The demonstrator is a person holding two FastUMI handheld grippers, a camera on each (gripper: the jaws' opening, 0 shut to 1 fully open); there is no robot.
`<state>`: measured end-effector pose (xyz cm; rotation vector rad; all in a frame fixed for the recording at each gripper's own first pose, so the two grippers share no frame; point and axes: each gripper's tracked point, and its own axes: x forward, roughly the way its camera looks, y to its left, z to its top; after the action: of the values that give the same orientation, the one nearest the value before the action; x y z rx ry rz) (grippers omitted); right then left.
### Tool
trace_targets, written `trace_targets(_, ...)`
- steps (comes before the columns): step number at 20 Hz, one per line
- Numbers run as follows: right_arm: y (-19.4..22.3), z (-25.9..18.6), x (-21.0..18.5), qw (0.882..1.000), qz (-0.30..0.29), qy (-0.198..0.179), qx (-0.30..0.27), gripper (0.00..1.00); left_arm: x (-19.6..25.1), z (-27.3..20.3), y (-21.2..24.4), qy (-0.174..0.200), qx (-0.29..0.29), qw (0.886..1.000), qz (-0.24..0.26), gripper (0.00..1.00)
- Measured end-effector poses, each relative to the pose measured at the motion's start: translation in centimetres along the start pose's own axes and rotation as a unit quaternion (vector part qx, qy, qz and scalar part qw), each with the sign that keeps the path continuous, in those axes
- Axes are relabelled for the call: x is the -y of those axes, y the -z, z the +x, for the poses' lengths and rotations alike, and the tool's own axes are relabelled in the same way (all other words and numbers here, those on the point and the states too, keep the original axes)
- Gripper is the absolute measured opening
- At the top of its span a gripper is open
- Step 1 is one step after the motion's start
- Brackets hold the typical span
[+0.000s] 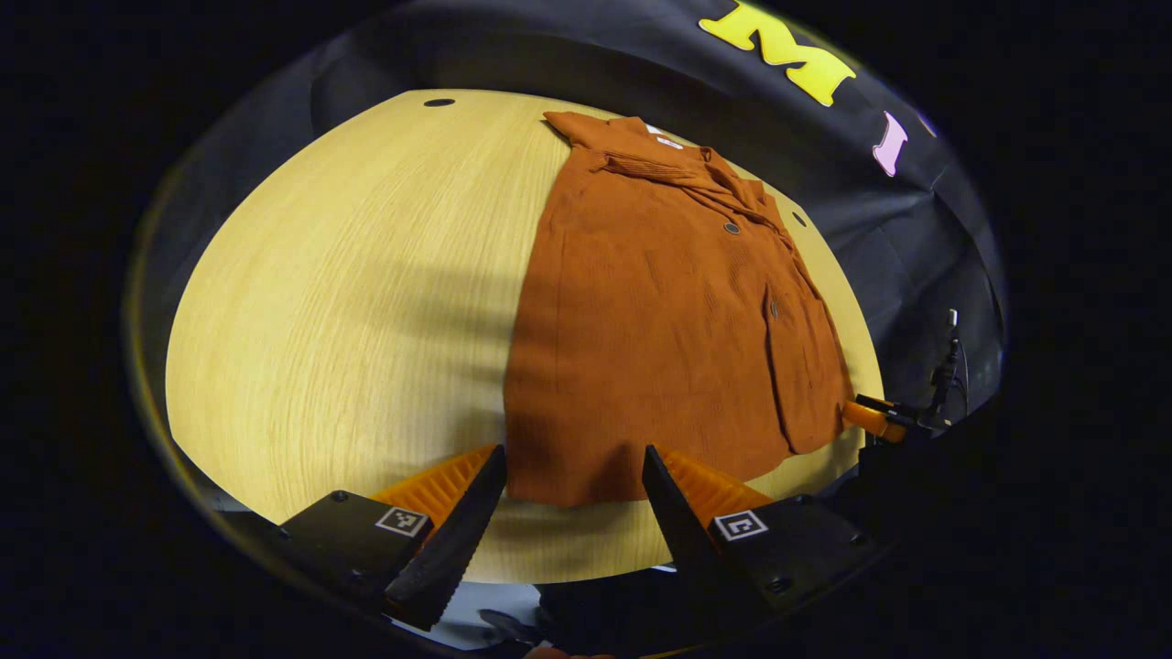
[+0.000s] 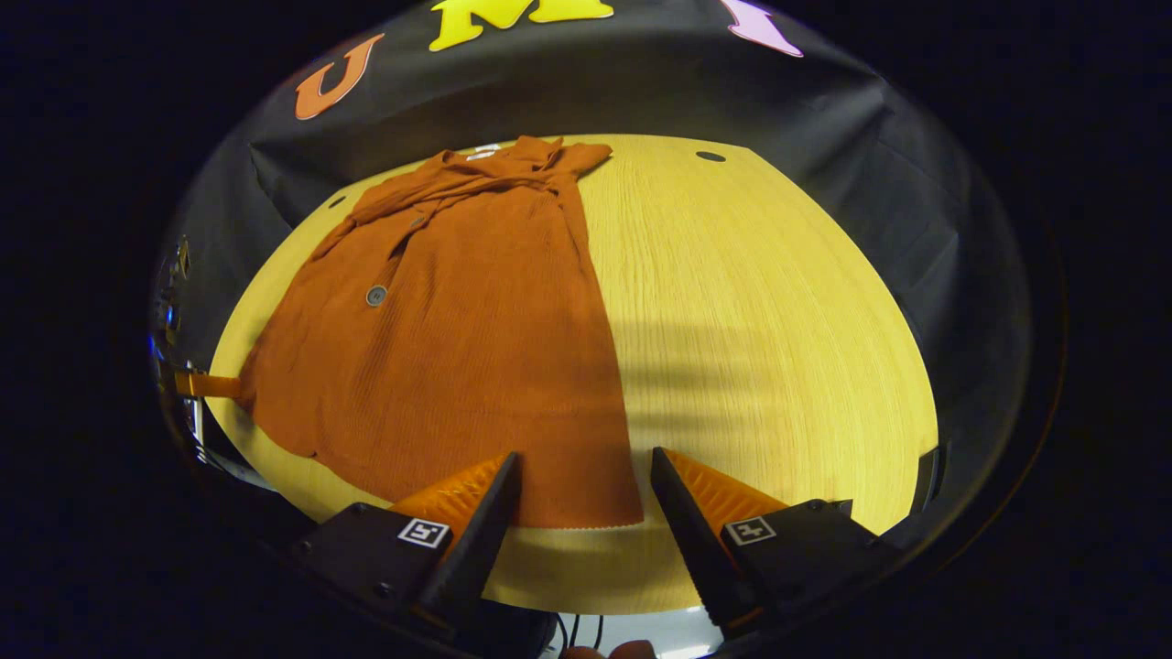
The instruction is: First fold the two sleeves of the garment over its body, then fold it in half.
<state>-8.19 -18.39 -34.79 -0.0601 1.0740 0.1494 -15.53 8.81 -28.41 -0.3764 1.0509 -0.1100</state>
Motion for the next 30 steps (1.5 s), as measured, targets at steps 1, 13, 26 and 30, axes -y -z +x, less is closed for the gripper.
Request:
trace_targets(1, -0.2, 0.2, 0.0, 1.000, -0.005, 0.007, -0.001, 0.91, 0.4, 0.2, 0.1, 0.004, -0.001, 1.000, -0.002, 0.94)
trace_targets(13, -1.3, 1.0, -0.9, 0.998, 0.057, -0.019, -0.010, 0.01, 1.8, 1.9, -0.2, 0.015, -0.004, 0.998, -0.053, 0.07)
trace_targets(26, -11.2, -2.9, -0.2, 0.991, 0.103, -0.045, 0.078, 0.00, 4.4, -2.9, -8.9, 0.030, 0.084, 0.995, -0.037, 0.03)
trace_targets(30, -17.4, -3.6, -1.1, 0.987, 0.090, -0.062, 0.119, 0.00, 4.9, -3.8, -13.6, 0.022, 0.120, 0.992, -0.001, 0.03)
